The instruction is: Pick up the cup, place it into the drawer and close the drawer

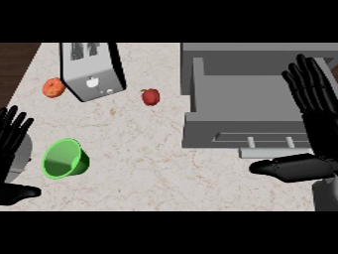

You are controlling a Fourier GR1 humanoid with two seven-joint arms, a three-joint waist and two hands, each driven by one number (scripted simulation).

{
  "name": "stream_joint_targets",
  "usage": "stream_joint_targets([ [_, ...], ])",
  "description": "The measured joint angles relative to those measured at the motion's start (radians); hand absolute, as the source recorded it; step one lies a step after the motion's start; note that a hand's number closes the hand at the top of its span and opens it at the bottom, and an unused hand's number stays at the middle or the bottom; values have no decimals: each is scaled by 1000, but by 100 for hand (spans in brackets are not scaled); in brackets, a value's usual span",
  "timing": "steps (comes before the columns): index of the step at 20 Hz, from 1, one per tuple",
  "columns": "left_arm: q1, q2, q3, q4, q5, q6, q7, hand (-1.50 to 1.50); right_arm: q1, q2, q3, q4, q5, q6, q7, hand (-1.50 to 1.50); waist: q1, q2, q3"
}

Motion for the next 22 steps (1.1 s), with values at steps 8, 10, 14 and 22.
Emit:
stream_joint_targets([
  [8,-77,32,20,351,-148,-25,-224,-150,-49,-18,-29,6,-10,10,30,-150,-3,0,0],
  [10,-101,48,25,458,-181,-37,-297,-150,-56,-20,-31,10,-11,15,35,-150,-4,0,0],
  [14,-155,51,12,640,-258,-18,-428,-150,-69,-17,-40,43,-9,20,13,-150,-5,1,0],
  [22,-293,97,5,1018,-363,49,-648,-150,-76,-21,-55,24,-22,26,39,-150,-11,2,-1],
])
